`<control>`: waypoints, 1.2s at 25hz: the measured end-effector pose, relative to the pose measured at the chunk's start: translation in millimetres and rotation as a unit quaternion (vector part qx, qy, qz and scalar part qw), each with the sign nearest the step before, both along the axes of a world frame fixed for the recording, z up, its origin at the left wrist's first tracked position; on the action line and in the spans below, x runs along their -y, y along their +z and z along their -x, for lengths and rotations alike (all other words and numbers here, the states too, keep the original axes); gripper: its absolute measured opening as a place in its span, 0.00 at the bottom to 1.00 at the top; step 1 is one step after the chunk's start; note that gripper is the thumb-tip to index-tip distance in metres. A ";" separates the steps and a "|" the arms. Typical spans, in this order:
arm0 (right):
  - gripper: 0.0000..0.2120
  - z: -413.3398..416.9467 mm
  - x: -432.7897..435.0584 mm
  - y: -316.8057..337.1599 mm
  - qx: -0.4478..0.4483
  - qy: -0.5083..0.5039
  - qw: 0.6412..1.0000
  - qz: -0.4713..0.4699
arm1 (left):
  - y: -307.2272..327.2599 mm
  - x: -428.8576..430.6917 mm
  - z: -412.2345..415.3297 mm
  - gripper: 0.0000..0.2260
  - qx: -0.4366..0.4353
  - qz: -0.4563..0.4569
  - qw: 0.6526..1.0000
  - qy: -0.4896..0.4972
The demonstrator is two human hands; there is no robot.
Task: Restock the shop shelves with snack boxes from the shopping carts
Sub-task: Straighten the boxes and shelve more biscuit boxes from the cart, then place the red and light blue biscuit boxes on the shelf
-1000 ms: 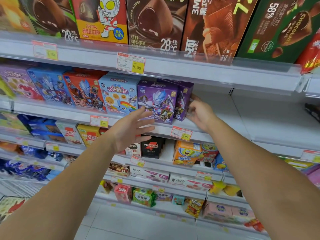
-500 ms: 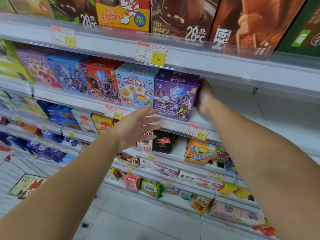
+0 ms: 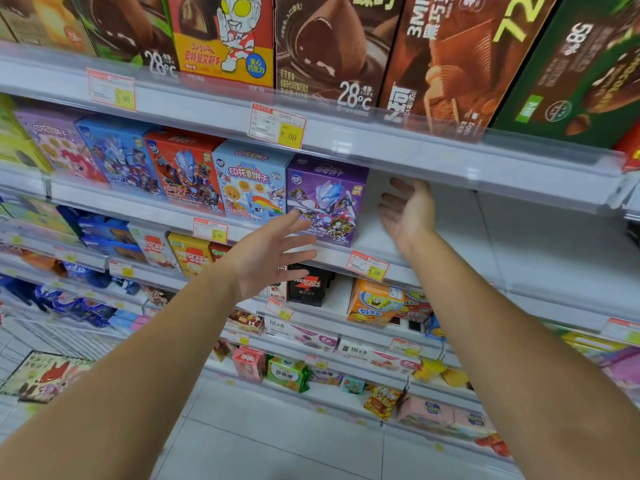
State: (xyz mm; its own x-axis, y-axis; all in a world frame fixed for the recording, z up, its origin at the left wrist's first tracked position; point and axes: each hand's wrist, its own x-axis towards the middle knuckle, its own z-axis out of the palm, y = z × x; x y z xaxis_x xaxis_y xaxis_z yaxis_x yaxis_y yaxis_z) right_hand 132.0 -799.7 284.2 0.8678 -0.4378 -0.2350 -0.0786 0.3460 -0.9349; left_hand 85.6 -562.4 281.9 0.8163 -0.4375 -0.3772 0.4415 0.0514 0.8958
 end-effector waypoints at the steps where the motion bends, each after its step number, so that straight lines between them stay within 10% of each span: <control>1: 0.20 12.8 2.3 4.8 0.008 -0.020 1.000 0.003 | 3.2 3.3 4.2 0.23 0.000 0.003 1.000 0.000; 13: 0.15 102.1 -100.8 9.1 0.023 0.095 0.995 0.013 | -16.4 -82.0 64.2 0.22 -0.032 0.053 0.994 0.092; 30: 0.13 116.8 -548.2 -150.3 -0.177 0.312 0.932 0.044 | -160.6 -519.9 149.5 0.15 -0.190 0.017 0.936 0.295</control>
State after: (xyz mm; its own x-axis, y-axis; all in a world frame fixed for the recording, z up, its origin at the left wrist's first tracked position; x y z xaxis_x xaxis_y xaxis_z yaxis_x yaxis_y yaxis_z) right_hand 15.3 -251.5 133.9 0.8345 0.0953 -0.5427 -0.5486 0.0522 -0.8344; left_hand -63.9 -42.5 121.3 0.7298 0.0312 -0.6829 0.6129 0.4126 0.6739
